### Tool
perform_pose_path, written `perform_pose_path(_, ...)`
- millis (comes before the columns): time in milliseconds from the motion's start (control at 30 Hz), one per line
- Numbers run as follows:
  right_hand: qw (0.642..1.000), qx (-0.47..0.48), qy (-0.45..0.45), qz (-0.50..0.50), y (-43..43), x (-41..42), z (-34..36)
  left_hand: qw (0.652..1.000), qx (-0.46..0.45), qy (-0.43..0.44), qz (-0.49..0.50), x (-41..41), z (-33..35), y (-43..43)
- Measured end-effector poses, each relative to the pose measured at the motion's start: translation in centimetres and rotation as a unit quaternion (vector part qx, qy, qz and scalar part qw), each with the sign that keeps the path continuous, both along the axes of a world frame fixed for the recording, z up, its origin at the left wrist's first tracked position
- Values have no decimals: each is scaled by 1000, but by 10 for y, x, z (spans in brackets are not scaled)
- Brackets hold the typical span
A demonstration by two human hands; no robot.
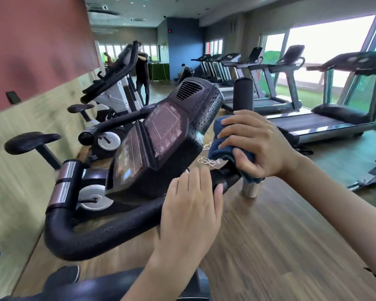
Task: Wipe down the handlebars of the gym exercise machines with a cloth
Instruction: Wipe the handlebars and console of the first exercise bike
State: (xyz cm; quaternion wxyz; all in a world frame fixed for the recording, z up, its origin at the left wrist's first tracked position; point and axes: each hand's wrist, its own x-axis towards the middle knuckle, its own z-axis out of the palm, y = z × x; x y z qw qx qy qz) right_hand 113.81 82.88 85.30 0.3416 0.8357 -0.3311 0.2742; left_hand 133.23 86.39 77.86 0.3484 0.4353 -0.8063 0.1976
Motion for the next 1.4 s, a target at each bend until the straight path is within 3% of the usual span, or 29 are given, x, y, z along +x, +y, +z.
perform_pose_path(167,989,-40,-134,-55,18,31,-47,1000,-5,5,-12,1,0,-1)
perform_pose_path(233,987,-62,-142,-50,18,30,-56,1000,-11,12,-20,0,-1,-2)
perform_pose_path(333,998,-63,-19,9,6,8,-37,1000,-18,21,-15,-1,-2,-3)
perform_pose_path(433,986,1,151,67,-10,-13,4,999,-23,27,-6,-3,-4,-5)
perform_pose_path(533,977,31,206,43,-29,-21,50,999,-22,27,-12,-3,-5,-5)
perform_pose_path(733,993,22,113,-21,-40,-22,69,1000,-7,21,-20,0,-4,-4)
perform_pose_path(933,999,36,16,-35,-5,6,12,999,1,24,-32,1,-2,-4)
perform_pose_path(1067,998,-32,-32,-31,13,12,-42,999,6,31,-33,1,-1,-4)
perform_pose_path(1267,978,0,197,74,-19,-19,14,998,12,40,-42,1,-1,-5)
perform_pose_path(1400,976,14,212,42,-40,-28,57,998,25,38,-40,2,-1,-4)
